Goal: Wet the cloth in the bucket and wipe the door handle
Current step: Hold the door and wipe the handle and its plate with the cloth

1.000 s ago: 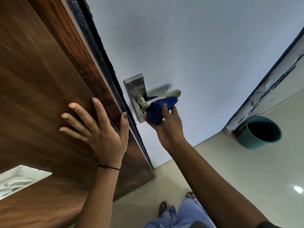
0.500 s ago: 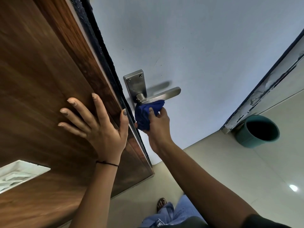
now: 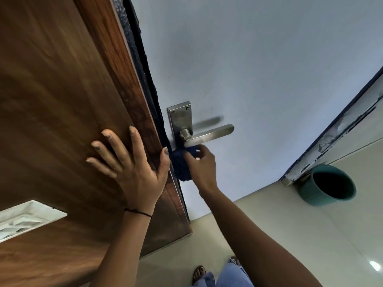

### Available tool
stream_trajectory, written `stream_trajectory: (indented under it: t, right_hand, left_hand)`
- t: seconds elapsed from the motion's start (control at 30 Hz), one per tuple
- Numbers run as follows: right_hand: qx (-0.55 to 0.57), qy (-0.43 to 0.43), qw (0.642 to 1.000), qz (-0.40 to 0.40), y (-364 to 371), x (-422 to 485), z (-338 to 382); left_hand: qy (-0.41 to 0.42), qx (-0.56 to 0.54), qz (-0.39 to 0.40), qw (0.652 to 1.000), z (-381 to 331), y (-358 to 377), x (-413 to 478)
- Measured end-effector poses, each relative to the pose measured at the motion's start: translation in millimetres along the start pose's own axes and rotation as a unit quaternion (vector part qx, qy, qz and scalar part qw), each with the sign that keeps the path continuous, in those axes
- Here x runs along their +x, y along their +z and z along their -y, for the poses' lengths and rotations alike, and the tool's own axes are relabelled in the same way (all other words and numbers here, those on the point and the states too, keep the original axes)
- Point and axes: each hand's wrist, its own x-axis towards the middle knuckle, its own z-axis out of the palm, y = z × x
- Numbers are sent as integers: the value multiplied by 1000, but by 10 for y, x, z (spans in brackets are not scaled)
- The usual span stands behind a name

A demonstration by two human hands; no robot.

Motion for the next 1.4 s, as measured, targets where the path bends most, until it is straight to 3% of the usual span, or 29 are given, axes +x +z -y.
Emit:
stream_trajectory:
  t: [0.1, 0.2, 0.27, 0.33, 0.5, 0.63, 0.73, 0.83, 0.97, 1.17, 1.4]
  right_hand:
    - [-15, -12, 1000, -16, -227, 81, -11]
    - [21, 20, 994, -109, -519, 137, -92]
    - [58, -29, 980, -190, -647, 137, -107]
    - [70, -103, 968, -219, -661, 118, -68]
    - [-5, -185, 966, -182, -386, -22, -51]
    - [-27, -212, 974, -78, -137, -254, -103]
    - [-61, -232, 969, -51, -72, -295, -112]
    - [-44, -227, 969, -85, -240, -192, -92]
    - [7, -176, 962, -208, -625, 147, -34]
    - [14, -155, 956, -248, -453, 127, -50]
    - [13, -200, 970, -139, -52, -242, -155]
  left_hand:
    - [3, 15, 12, 1000, -10, 23, -5]
    - [7, 27, 8, 1000, -12, 49, -8]
    - [6, 31, 3, 999, -10, 50, 0]
    - [0, 28, -2, 1000, -14, 45, 4]
    - [-2, 15, -7, 1000, -12, 41, -15]
    - [0, 17, -12, 1000, 2, 63, -26]
    - [0, 13, -15, 1000, 6, 64, -37]
    - [4, 14, -15, 1000, 9, 65, -45]
    - [4, 18, -8, 1000, 16, 61, -48]
    - [5, 21, -15, 1000, 6, 70, -42]
    - [2, 14, -18, 1000, -6, 63, -45]
